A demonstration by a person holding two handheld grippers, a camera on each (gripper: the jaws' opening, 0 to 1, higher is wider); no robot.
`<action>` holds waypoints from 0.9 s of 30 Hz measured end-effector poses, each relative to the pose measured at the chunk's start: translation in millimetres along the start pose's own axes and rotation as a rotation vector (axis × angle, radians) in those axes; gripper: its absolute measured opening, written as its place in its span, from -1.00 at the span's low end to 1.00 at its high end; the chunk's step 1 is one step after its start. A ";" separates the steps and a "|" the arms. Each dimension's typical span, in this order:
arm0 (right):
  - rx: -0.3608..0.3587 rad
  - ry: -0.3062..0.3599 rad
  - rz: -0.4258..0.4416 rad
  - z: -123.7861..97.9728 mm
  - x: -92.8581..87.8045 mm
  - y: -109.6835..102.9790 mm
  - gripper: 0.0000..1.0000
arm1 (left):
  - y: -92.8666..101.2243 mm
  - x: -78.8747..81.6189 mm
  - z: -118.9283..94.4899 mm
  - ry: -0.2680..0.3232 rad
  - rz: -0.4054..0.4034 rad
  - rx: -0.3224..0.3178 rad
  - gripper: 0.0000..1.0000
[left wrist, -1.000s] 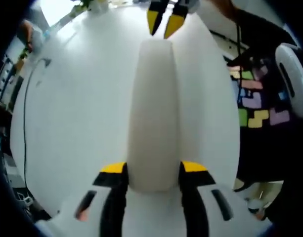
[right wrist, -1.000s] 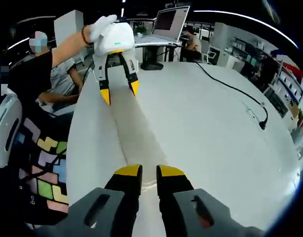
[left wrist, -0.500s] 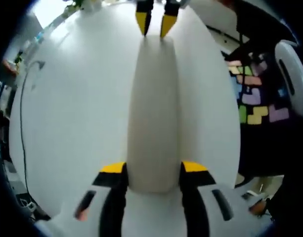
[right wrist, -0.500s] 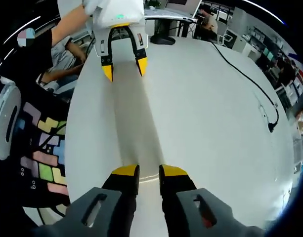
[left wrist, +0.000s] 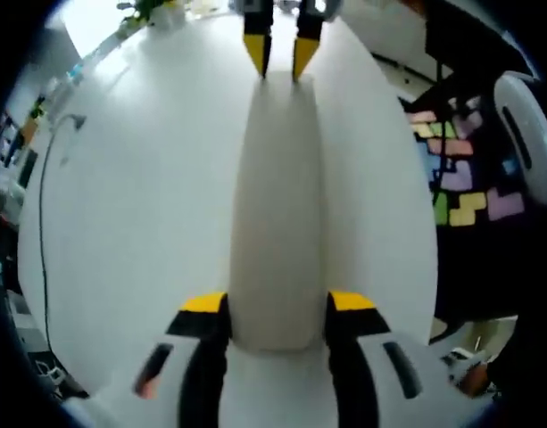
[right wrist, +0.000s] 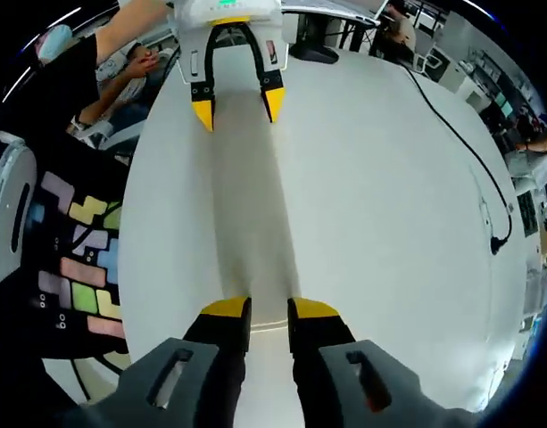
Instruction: Arrange the utensils inside the cutlery case until each visible utensil rests in its matching compartment.
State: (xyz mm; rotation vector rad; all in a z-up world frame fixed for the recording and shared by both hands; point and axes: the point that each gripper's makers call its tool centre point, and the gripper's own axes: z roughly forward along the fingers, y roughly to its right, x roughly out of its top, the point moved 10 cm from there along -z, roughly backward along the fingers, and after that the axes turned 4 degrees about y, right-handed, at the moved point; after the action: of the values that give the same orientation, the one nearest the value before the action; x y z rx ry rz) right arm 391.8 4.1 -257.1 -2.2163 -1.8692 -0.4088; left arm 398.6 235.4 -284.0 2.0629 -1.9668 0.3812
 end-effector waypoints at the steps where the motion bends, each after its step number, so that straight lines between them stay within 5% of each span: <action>1: -0.003 -0.018 -0.011 0.3 2.2 -0.2 -0.67 | 0.0 -0.1 -0.2 0.000 0.002 0.001 -0.11; 12: 0.006 -0.131 -0.032 2.8 16.8 2.4 -0.66 | -1.4 -9.8 -5.5 0.067 -0.021 0.022 -0.11; 19: 0.013 -0.155 -0.048 3.8 19.6 2.2 -0.66 | 2.8 -21.2 -40.7 0.079 -0.013 0.073 -0.18; 23: 0.016 -0.153 -0.042 3.9 19.0 2.4 -0.66 | 4.3 -16.2 -54.6 0.081 -0.021 0.115 -0.57; 27: 0.019 -0.149 -0.040 3.9 17.6 2.9 -0.66 | 6.7 -7.8 -50.2 0.047 -0.033 0.097 -0.59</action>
State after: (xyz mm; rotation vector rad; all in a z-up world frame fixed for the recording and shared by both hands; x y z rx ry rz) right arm 397.7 21.1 -254.6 -2.2570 -1.9850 -0.2368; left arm 391.3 260.8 -240.1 2.1216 -1.9201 0.5226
